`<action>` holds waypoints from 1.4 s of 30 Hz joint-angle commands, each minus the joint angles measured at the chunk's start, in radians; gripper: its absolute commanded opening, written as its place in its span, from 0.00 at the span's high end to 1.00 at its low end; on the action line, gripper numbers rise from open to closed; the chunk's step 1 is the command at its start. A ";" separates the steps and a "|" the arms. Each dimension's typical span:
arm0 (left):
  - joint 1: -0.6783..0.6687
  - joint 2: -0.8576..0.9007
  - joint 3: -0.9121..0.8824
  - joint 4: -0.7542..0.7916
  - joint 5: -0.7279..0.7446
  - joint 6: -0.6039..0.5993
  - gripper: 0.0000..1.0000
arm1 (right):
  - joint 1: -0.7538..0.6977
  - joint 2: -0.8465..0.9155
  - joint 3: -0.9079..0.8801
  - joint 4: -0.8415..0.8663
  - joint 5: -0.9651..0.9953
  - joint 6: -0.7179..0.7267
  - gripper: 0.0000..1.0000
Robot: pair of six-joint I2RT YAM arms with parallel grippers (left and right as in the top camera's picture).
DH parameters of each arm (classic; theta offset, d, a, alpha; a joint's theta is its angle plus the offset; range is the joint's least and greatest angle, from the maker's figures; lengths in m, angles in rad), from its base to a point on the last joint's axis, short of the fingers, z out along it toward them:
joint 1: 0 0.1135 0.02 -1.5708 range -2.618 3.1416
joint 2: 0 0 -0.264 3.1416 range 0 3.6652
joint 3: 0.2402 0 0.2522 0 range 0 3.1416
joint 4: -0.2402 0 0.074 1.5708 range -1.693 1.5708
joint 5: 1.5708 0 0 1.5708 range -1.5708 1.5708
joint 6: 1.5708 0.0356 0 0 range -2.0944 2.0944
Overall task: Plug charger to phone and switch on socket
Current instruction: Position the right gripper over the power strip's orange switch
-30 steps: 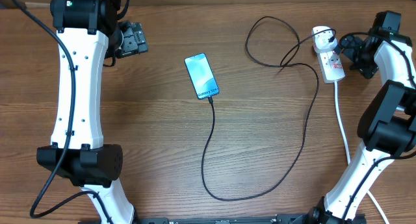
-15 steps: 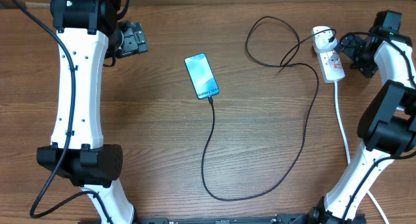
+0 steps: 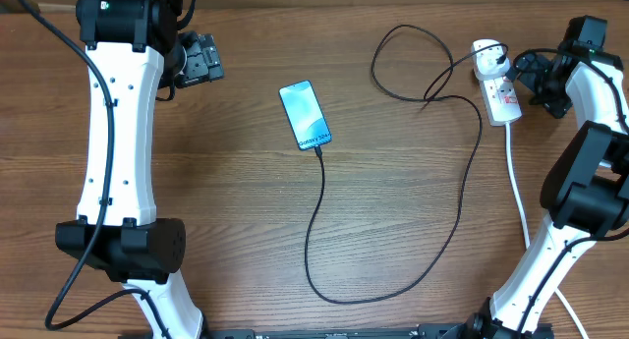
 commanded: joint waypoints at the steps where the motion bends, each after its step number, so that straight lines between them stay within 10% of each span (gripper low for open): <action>1: 0.005 0.007 -0.006 0.002 -0.010 -0.010 0.00 | 0.003 0.016 -0.005 0.001 0.016 -0.007 0.00; 42: 0.005 0.007 -0.006 0.002 -0.010 -0.010 0.00 | 0.004 0.020 -0.018 -0.001 0.003 -0.007 0.00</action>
